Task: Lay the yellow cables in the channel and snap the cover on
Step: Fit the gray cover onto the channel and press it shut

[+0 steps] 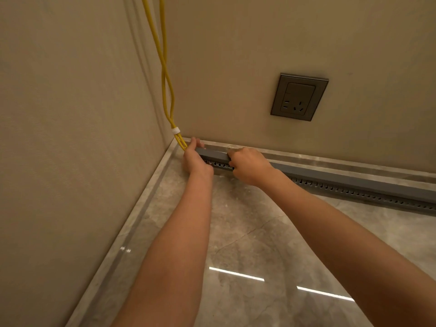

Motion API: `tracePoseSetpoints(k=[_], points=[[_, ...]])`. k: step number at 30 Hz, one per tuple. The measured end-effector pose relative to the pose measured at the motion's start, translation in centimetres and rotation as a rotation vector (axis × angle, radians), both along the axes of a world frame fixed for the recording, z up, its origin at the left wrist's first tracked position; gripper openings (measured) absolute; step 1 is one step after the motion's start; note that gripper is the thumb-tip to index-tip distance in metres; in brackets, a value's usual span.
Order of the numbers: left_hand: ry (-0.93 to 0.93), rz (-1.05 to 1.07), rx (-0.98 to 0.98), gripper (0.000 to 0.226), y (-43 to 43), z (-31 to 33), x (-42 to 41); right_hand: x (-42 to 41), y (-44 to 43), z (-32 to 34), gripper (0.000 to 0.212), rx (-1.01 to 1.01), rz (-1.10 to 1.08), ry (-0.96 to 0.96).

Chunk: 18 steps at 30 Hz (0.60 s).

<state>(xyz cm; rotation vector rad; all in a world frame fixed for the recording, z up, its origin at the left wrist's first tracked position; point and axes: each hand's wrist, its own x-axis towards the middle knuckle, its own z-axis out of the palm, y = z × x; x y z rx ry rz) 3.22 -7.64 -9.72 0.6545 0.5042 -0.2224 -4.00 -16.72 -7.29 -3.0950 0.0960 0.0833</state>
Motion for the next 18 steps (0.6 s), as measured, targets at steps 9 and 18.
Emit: tracePoseSetpoints(k=[9, 18], points=[[-0.166, -0.036, -0.132, 0.023, 0.5, 0.0, 0.7, 2.9, -1.2, 1.8, 0.059, 0.705, -0.344, 0.337], [-0.233, -0.051, -0.179, 0.02, 1.0, 0.0, 0.2, 4.7, 1.3, 1.1, 0.047, 0.281, -0.255, 0.096]])
